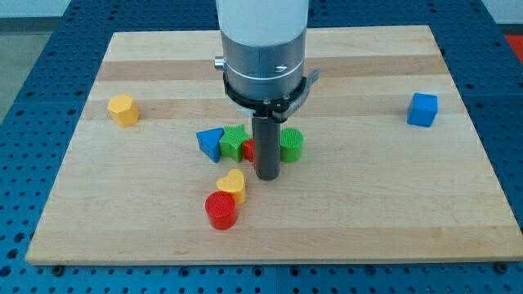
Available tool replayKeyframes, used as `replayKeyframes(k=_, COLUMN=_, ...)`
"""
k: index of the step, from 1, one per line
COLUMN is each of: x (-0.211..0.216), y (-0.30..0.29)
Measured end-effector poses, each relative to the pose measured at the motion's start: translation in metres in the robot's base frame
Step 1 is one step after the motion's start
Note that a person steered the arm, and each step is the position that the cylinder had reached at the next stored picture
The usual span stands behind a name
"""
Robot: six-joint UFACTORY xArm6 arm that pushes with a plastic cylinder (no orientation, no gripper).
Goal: Place the green circle to the right of the yellow hexagon
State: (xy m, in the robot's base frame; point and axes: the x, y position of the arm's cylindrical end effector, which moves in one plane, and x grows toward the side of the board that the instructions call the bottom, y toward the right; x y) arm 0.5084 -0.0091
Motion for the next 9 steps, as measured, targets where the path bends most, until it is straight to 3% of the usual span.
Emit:
replayKeyframes(k=1, x=-0.001, y=0.016)
replayKeyframes(k=3, x=-0.057, y=0.039)
replayKeyframes(k=7, x=-0.117, y=0.096)
replayKeyframes(k=9, x=-0.088, y=0.091)
